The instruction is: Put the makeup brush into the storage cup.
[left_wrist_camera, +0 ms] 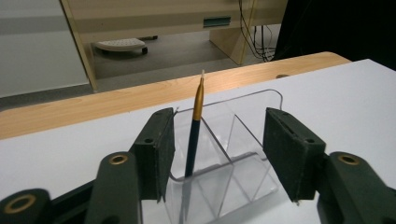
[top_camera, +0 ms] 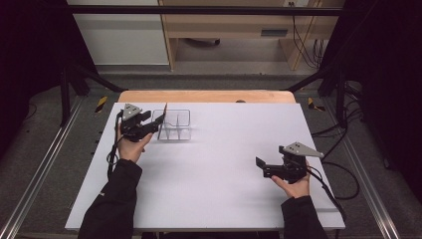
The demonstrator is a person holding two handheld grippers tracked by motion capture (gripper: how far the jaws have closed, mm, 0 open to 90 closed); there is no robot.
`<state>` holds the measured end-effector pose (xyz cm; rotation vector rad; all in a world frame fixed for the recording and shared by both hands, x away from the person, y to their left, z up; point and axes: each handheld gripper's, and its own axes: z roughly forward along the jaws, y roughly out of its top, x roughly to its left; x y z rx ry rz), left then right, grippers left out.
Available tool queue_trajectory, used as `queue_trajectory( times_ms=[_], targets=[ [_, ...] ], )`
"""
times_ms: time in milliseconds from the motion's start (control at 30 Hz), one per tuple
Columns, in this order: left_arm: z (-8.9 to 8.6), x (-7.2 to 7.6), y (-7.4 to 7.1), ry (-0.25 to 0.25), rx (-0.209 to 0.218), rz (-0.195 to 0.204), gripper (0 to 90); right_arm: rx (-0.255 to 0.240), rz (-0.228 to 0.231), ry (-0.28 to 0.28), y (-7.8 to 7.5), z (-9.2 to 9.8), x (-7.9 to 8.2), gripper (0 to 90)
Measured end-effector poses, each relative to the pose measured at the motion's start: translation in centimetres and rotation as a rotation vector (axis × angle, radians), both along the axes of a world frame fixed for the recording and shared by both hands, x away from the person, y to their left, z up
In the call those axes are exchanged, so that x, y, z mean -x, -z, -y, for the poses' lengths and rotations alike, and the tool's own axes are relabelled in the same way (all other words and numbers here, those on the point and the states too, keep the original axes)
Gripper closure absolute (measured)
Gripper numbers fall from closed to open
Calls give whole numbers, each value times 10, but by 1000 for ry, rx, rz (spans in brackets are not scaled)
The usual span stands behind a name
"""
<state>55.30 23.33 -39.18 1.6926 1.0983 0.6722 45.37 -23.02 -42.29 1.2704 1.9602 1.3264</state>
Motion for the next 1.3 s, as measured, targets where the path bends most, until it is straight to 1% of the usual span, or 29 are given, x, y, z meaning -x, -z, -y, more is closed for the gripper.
queue_trajectory(
  times_ms=[133,200,233,367,467,633,800,867,933,1000,1100,1167,1300],
  targets=[
    [2,11,3,12,-3,-8,362,1,2,0,-1,1,0,20],
    [4,16,3,21,-17,-14,340,-1,5,0,-1,1,1,20],
    [5,18,4,23,-18,-12,328,-1,6,0,-1,1,1,20],
    [6,29,5,44,-9,-9,297,-2,13,2,-2,2,1,20],
    [6,36,5,52,-4,-8,253,-2,15,1,-2,2,1,20],
    [6,51,5,64,-13,3,221,-4,22,-1,-3,3,2,20],
    [6,64,8,70,-12,4,197,-7,26,-2,-4,4,3,21],
    [7,68,11,75,-10,-3,186,-8,27,-4,-5,4,3,21],
    [7,72,13,77,-24,-10,168,-10,28,-6,-5,4,3,21],
    [7,75,15,85,-25,-22,151,-8,29,-7,-5,5,3,21],
    [6,80,20,88,-40,-35,137,-7,31,-9,-5,5,4,21],
    [5,83,21,86,-47,-37,123,-5,33,-11,-5,5,4,21],
    [2,90,24,89,-44,-39,115,-8,31,-19,-6,5,5,21]
  ],
)
